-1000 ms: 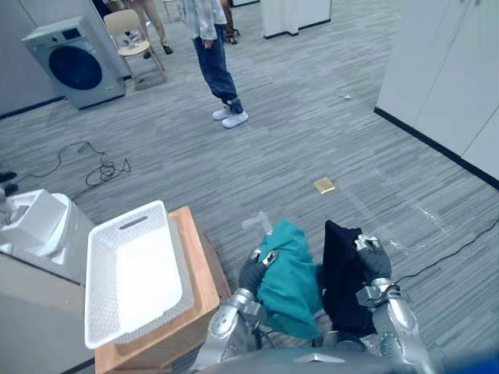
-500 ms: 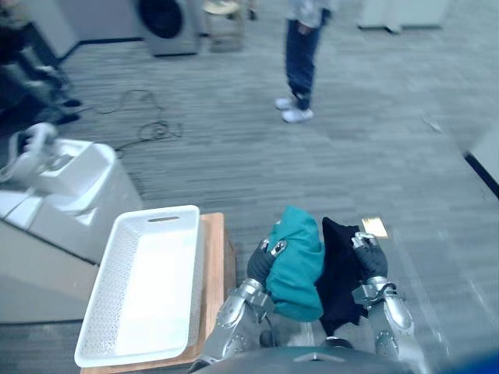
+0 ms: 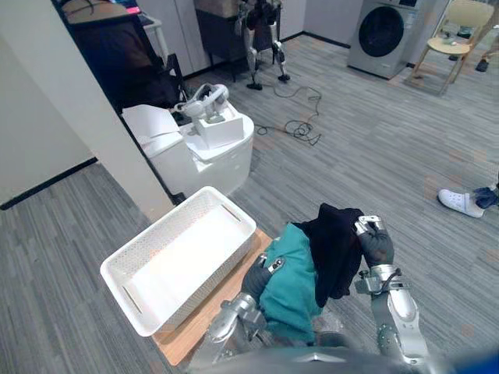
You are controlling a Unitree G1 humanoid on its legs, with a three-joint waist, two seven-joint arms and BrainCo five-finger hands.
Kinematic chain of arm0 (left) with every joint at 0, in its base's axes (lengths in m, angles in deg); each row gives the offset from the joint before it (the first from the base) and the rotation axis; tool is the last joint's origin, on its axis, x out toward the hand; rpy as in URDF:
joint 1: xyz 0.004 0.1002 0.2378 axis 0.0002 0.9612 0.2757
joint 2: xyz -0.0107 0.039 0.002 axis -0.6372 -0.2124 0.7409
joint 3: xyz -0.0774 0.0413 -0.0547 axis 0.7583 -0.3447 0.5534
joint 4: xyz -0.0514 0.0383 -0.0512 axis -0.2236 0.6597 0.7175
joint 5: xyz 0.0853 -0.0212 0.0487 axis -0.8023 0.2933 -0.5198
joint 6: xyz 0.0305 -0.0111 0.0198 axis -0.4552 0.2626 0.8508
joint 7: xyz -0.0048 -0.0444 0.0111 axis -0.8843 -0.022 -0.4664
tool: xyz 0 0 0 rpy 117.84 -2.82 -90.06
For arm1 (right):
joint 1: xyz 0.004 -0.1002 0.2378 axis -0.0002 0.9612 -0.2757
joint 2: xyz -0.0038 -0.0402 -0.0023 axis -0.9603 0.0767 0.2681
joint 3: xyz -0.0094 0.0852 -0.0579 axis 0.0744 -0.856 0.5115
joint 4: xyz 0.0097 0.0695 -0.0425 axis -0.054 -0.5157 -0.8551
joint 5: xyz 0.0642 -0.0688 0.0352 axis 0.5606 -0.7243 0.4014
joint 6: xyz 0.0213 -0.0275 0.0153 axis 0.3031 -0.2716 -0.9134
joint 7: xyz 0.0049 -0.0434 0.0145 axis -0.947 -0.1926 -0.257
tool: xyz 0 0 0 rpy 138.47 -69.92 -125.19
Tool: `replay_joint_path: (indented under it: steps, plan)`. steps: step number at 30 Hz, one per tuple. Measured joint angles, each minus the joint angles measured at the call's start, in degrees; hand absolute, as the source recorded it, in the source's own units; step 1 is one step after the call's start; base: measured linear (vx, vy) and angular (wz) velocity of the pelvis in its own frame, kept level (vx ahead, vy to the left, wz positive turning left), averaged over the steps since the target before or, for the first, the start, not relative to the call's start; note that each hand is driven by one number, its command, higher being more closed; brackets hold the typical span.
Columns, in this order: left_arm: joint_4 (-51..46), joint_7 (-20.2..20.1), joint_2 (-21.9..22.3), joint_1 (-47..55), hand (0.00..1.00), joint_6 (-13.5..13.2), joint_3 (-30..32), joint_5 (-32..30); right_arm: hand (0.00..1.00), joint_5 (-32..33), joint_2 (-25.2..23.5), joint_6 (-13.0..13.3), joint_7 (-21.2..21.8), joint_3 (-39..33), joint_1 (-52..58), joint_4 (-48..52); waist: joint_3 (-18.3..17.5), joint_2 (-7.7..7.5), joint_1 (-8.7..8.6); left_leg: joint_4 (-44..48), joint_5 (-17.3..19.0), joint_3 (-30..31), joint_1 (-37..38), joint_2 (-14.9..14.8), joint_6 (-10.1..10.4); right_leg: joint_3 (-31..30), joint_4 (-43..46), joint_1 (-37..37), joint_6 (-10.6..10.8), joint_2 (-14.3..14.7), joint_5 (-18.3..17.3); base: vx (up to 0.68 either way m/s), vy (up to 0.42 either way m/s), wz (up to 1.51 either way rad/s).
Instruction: Tidy the bed and pick cloth on bed and put in laundry
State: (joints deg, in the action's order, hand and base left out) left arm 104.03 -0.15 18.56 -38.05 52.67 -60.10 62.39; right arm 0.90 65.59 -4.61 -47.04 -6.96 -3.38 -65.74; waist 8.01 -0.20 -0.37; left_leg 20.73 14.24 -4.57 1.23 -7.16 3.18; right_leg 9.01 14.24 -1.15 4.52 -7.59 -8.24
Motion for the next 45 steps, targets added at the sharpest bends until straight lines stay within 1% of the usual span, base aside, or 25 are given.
replay_joint_path:
  steps: [1, 2, 3, 4, 5, 6, 7, 9, 10, 13, 14, 15, 16, 17, 18, 19, 20, 22, 24, 26, 29, 32, 38, 42, 45]
  plan:
    - [0.18, -2.25, 0.37, 0.05, 1.00, 0.01, 1.93, 0.75, 1.00, -0.69, -0.52, -0.74, -0.28, -0.89, 0.74, -0.15, 0.52, -0.78, -2.03, 2.96, 0.04, -12.69, -1.85, -2.00, -2.60, 10.64, -4.96, 5.73, 0.29, -2.98, 0.32, -0.10, 0.015, 3.21]
    - [-0.01, -3.17, 0.73, 0.83, 1.00, -0.08, 3.33, 0.82, 1.00, -1.03, -0.35, -0.86, -0.35, -1.19, 1.34, -0.02, 0.26, -1.54, -2.19, 2.99, 1.37, -19.44, -1.44, -3.41, -4.45, 13.66, -5.66, 6.91, 0.63, -3.69, 0.26, -0.09, 0.094, 2.82]
    - [-0.34, -3.89, 1.42, 1.96, 1.00, -0.80, 5.04, 1.01, 1.00, -2.00, -0.05, -0.89, -0.39, -1.40, 1.49, 0.29, -0.41, -0.33, -0.56, 4.97, 4.72, -24.28, -1.30, -4.96, -5.17, 16.16, -4.42, 6.98, 1.27, -3.64, -0.44, -0.04, 0.135, 1.57]
    - [0.12, -4.31, 1.49, 2.49, 1.00, -1.12, 6.90, 2.31, 1.00, -3.17, -0.33, -1.05, -0.46, -1.16, -0.14, 0.05, 0.30, 0.54, 0.91, 3.20, 4.27, -24.71, -1.61, -4.25, -3.20, 17.47, -2.75, 7.50, 2.15, -4.33, -1.42, 0.03, 0.156, 1.39]
    - [0.06, -4.37, 0.80, 3.42, 1.00, -1.14, 7.48, 2.50, 1.00, -4.20, -0.57, -1.05, -0.45, 0.03, -0.13, 0.73, -0.43, -0.71, 1.45, -1.00, 3.15, -24.60, -1.20, -1.32, -2.75, 17.13, -2.03, 7.55, 2.89, -6.11, -1.86, 0.05, 0.116, 1.16]
    - [-0.08, -4.47, 0.57, 3.58, 1.00, -1.14, 7.46, 2.48, 1.00, -4.68, -0.66, -1.00, -0.48, 0.08, -0.05, 1.30, -0.97, -1.68, 1.35, -2.38, 2.32, -24.53, -1.30, -0.19, -2.93, 17.09, -1.96, 7.38, 2.95, -6.72, -2.09, 0.09, 0.088, 1.17]
    - [-0.15, -4.60, 0.64, 3.56, 1.00, -1.13, 7.50, 2.44, 1.00, -4.95, -0.47, -0.89, -0.80, -0.14, -0.39, 1.72, -1.06, -1.74, 0.95, -3.30, 0.24, -24.34, -1.40, 0.69, -3.84, 17.44, -1.93, 7.33, 3.50, -7.37, -2.10, 0.08, 0.074, 0.99]
    - [-0.34, -4.63, 1.31, 4.85, 1.00, -1.10, 8.23, 2.24, 1.00, -5.11, -0.02, -1.09, -3.22, -0.15, -3.04, 0.88, -1.14, -1.44, 2.10, -3.32, -0.55, -23.88, -1.64, 2.13, -4.94, 17.85, 1.92, 6.26, 4.43, -9.30, -1.49, 0.44, 0.115, 1.07]
    - [-2.76, -4.48, 1.34, 3.12, 1.00, -0.71, 10.27, 1.76, 1.00, -7.32, -1.82, -0.36, -10.57, -1.55, -2.74, 0.07, -2.02, -4.11, 1.36, -10.23, -2.91, -19.91, 3.62, 4.23, -5.24, 5.73, 24.53, -4.67, 4.54, -10.87, 4.65, 0.66, 0.055, 1.12]
    - [-2.84, -4.44, -0.21, 3.48, 1.00, -0.69, 10.93, 1.76, 1.00, -7.30, -1.92, -0.39, -10.55, -0.98, -2.92, 0.13, -1.74, -4.62, 1.95, -10.83, -2.34, -19.06, 3.24, 4.48, -5.18, 5.26, 24.91, -4.07, 4.96, -10.57, 6.48, 0.15, 0.007, 0.61]
    - [-4.54, -4.53, -1.85, 3.64, 1.00, -0.31, 10.48, 1.63, 1.00, -7.28, -2.17, -1.64, -10.81, -3.52, -2.96, 1.81, -1.03, -4.69, 0.96, -8.91, -1.86, -13.49, 2.62, 4.34, -4.68, 2.88, 31.06, -5.21, 3.97, -9.66, 11.07, -0.08, -0.064, 1.31]
    - [-5.19, -4.69, -2.12, 3.63, 1.00, -0.12, 9.65, 1.58, 1.00, -7.33, -1.98, -3.32, -11.27, -6.10, -3.01, 4.42, -0.96, -4.54, 0.34, -8.42, -1.89, -9.64, 2.48, 4.16, -4.62, 0.60, 33.32, -6.59, 4.18, -8.18, 13.26, -0.08, -0.086, 2.18]
    - [-4.96, -5.77, -1.87, 4.60, 1.00, 0.22, 9.66, 0.60, 1.00, -7.22, -0.56, -5.17, -12.01, -10.57, -4.13, 10.98, -2.58, -2.68, -0.59, -10.34, -2.92, -3.47, 1.18, 3.84, -2.64, -2.01, 25.07, -4.21, 6.57, -3.45, 2.60, -0.01, -0.156, 3.16]
    - [-3.09, -8.50, -0.94, 4.80, 1.00, 0.54, 12.78, 0.40, 1.00, -7.58, 2.70, -5.61, -11.51, -16.10, -8.51, 22.50, -3.58, -3.86, -3.73, -13.54, -3.22, -3.69, 1.43, 3.85, -0.73, -1.99, 9.05, 1.53, 4.83, -2.33, -0.60, 0.08, -0.170, 3.15]
    - [-0.37, -12.25, 1.83, 5.70, 1.00, 0.80, 18.58, -0.39, 1.00, -9.08, 10.36, -6.01, -12.38, -17.74, -18.01, 28.95, -3.70, -4.23, -3.42, -9.27, -4.51, -9.53, 1.67, 2.67, -0.58, -0.76, 3.35, 0.90, 5.81, -3.41, 4.53, 0.10, -0.189, 2.17]
    - [2.03, -12.65, 3.46, 6.45, 1.00, 0.85, 20.66, -0.26, 1.00, -10.19, 14.35, -5.91, -12.31, -17.03, -23.21, 29.01, -4.31, -3.27, -1.97, -10.91, -3.39, -9.59, 2.30, 3.16, -2.11, 0.49, 2.99, 1.79, 6.05, -4.31, 1.79, 0.11, -0.192, 0.79]
    - [6.00, -12.88, 2.95, 6.95, 1.00, 2.06, 20.31, -0.39, 1.00, -11.42, 17.48, -7.06, -12.78, -15.82, -27.42, 29.19, -6.64, -2.61, -0.18, -10.61, -4.82, -7.98, -0.26, 4.71, -1.17, 1.08, -2.47, 4.93, 5.26, -5.36, 1.19, 0.07, -0.114, 0.85]
    - [6.58, -14.72, -0.02, 7.16, 1.00, 2.68, 16.76, -0.66, 1.00, -11.81, 17.40, -9.41, -14.32, -16.03, -30.29, 25.77, -8.09, -3.01, 0.25, -12.80, -6.42, -5.67, -2.20, 5.48, -2.39, 3.15, -5.46, 6.57, 5.01, -5.83, 1.72, 0.07, -0.032, 1.25]
    - [6.53, -15.87, -0.25, 7.49, 1.00, 2.96, 16.43, -1.71, 1.00, -11.81, 17.62, -12.81, -15.45, -16.05, -31.13, 19.22, -8.16, -2.61, 1.13, -15.13, -7.80, -8.36, -1.96, 4.40, -2.76, 3.45, -6.00, 7.02, 4.89, -5.97, 2.76, 0.00, 0.020, 0.71]
    - [6.67, -16.20, -0.36, 7.50, 1.00, 3.01, 15.46, -1.73, 1.00, -11.82, 17.84, -15.64, -16.77, -15.95, -31.12, 15.63, -8.13, -2.68, 1.21, -20.34, -11.65, -9.55, 0.41, 4.69, -2.55, 3.20, -6.11, 7.66, 4.39, -5.77, 3.49, -0.01, 0.032, 0.44]
    - [6.70, -17.23, -0.59, 7.23, 1.00, 3.10, 14.62, -1.72, 1.00, -11.82, 17.85, -16.66, -17.33, -15.85, -33.05, 15.63, -8.03, -3.17, 0.61, -26.34, -15.60, -10.02, 3.46, 5.60, -2.94, 2.81, -7.04, 7.70, 4.35, -5.79, 4.52, 0.01, 0.051, -0.04]
    - [6.72, -18.07, -0.78, 6.88, 1.00, 3.19, 14.56, -1.72, 1.00, -11.82, 17.86, -17.99, -17.33, -15.84, -35.69, 15.05, -7.76, -4.12, -0.09, -26.32, -15.86, -10.59, 3.52, 5.62, -2.92, 2.76, -8.27, 7.86, 3.31, -5.58, 5.44, 0.01, 0.008, -0.13]
    - [6.72, -18.10, -0.54, 4.94, 1.00, 3.22, 14.44, -1.72, 1.00, -11.65, 19.03, -20.14, -16.94, -14.80, -38.19, 15.04, -7.73, -3.88, -0.71, -26.47, -16.93, -10.47, 3.24, 5.42, -2.62, 2.64, -9.46, 8.24, 2.60, -5.06, 5.54, -0.02, -0.024, 0.01]
    - [6.73, -18.10, -0.55, 4.33, 1.00, 4.19, 14.44, -1.75, 1.00, -11.66, 19.03, -22.35, -16.49, -11.34, -41.65, 14.48, -7.58, -3.35, -1.60, -26.76, -18.58, -10.24, 2.12, 4.84, -2.21, 2.43, -10.36, 7.95, 0.60, -4.37, 3.32, -0.10, -0.083, 0.03]
    - [7.99, -18.09, -0.51, 4.34, 1.00, 4.70, 14.36, -2.15, 1.00, -11.68, 19.03, -23.73, -16.58, -9.62, -43.49, 11.32, -7.59, -2.63, -1.72, -26.83, -20.10, -9.94, 1.61, 3.84, -1.49, 2.33, -10.35, 7.70, 1.02, -3.07, 1.46, -0.15, -0.119, 0.05]
